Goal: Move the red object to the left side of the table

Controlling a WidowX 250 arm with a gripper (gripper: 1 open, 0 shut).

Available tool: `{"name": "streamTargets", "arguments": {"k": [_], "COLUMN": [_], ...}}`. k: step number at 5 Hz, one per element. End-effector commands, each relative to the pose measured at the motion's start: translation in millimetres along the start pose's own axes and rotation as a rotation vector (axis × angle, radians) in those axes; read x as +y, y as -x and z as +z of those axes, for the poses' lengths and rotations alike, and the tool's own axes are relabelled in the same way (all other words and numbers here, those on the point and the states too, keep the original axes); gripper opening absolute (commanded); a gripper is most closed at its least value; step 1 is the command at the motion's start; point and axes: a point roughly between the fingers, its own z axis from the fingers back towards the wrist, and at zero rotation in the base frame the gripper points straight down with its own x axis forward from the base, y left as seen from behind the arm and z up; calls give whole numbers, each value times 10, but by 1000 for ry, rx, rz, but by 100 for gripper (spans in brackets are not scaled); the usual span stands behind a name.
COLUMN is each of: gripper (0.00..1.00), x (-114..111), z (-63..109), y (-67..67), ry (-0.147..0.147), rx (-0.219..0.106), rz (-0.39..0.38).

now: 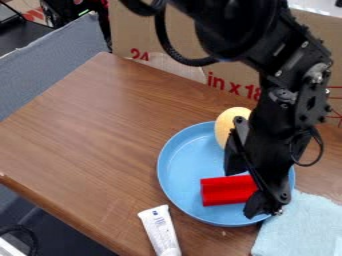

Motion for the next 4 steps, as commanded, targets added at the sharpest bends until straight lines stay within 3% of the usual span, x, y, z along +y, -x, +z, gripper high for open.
{"name": "streamTargets", "arguments": {"k": [1,2,3,4], "gripper": [100,100,100,100], "x": [135,198,184,90], "z": [162,253,247,192], "y": [103,146,147,139], "ry": [-13,-13,8,10], "rx": [-48,-57,-53,-45], "rz": [11,7,-4,-10]}}
